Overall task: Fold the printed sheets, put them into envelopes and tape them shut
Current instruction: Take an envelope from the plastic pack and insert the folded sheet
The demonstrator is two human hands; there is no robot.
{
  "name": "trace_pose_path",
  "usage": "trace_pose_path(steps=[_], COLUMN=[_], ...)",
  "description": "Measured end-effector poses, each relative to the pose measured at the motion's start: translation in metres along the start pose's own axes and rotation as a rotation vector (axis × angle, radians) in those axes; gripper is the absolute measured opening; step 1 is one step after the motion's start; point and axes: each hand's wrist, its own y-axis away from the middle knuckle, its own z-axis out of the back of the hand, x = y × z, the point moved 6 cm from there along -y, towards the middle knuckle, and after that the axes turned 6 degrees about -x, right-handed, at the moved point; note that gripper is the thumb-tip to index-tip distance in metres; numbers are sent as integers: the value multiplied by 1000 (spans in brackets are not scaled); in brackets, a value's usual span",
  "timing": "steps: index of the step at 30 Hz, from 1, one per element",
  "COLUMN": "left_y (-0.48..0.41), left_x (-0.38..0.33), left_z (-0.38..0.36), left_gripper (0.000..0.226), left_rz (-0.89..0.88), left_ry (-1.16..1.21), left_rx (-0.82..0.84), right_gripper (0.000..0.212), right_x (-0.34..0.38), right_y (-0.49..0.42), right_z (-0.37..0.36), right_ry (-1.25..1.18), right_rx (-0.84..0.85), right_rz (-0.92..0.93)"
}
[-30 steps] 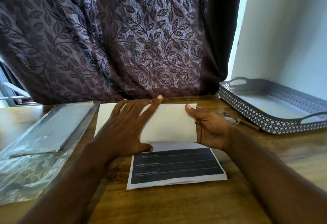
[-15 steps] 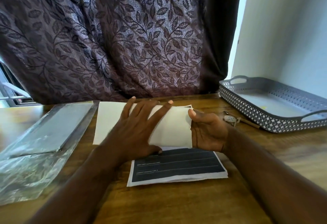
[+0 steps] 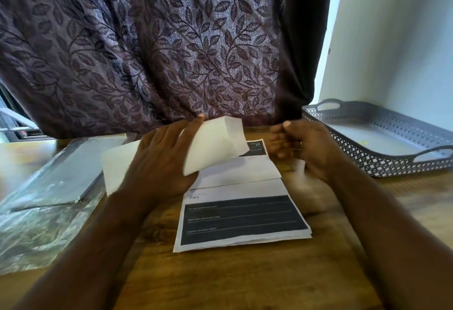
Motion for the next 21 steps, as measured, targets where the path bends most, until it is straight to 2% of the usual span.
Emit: trace_pose_path(steps=[2, 4, 8, 10, 21], left_y=[2, 3, 4, 3, 4], left_x=[4, 7, 8, 8, 9], left_z=[-5, -8, -10, -10, -14], left_gripper=[105, 108, 112, 115, 121], left_rz=[33, 57, 69, 68, 48], left_ry=[-12, -20, -25, -19, 11], left_rx=[33, 61, 69, 70, 74], right_gripper=[17, 15, 63, 76, 91], right_x=[-5, -15, -37, -45, -48], right_y=[-3, -4, -8, -11, -17], right_z=[4, -8, -20, -21, -32], right_ry=[517, 916, 1202, 1295, 1343], right_rx=[-46, 82, 283, 322, 313], right_rz=[163, 256, 136, 95, -25])
